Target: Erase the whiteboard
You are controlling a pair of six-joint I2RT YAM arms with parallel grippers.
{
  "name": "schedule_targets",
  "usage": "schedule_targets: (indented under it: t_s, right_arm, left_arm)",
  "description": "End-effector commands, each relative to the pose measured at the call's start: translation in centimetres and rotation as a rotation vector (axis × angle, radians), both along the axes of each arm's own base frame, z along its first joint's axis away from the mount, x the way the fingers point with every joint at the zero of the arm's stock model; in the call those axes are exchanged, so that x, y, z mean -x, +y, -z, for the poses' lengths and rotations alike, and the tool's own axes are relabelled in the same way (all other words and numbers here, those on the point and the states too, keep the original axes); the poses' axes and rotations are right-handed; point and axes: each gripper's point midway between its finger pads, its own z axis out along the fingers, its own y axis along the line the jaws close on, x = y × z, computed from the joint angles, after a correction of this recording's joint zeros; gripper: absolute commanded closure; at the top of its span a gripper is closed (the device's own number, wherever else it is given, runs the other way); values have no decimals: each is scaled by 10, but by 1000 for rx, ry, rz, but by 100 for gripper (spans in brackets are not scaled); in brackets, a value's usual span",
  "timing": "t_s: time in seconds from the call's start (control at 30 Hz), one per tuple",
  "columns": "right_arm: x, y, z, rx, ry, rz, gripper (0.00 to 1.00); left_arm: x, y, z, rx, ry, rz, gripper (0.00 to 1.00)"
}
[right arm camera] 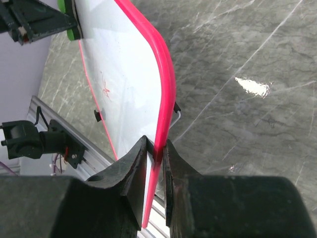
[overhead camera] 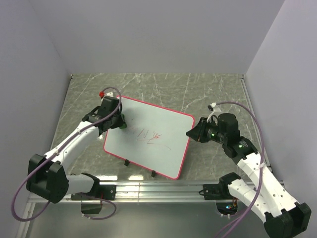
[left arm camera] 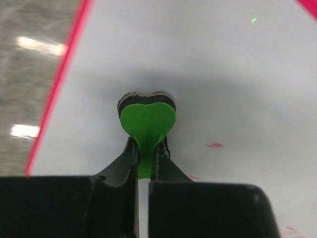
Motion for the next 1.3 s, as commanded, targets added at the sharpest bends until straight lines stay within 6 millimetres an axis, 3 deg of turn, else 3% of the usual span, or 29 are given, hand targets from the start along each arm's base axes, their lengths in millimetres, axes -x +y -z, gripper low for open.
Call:
schedule_targets:
  t_s: [0.0, 0.17, 0.47, 0.6, 0.7, 0.93, 1.07, 1.27]
  right_arm:
    - [-1, -8, -5, 55, -55, 1, 100]
    - [0, -8, 0, 54, -49, 4, 100]
    - [1, -6, 4, 43, -40, -6, 100]
    - [3, -5, 8, 39, -29, -9, 100]
    - [3, -5, 10, 38, -25, -9, 100]
    - [2, -6, 11, 44, -25, -2, 100]
    - [0, -5, 9, 39, -29, -5, 100]
    - [-3, -1, 6, 34, -31, -17, 100]
  left_arm:
    - [-5, 25, 13, -70, 22, 24, 100]
    - [-12, 7, -1, -8, -10, 116, 100]
    - [-4, -76, -49, 136, -85, 379, 100]
    - [-3, -101, -51, 147, -70, 435, 100]
    - [-7, -94, -43, 107, -48, 397, 100]
    - [-14, -33, -11, 18, 27, 246, 100]
    - [1, -13, 7, -56, 66, 225, 100]
    - [36, -13, 37, 13, 115, 233, 100]
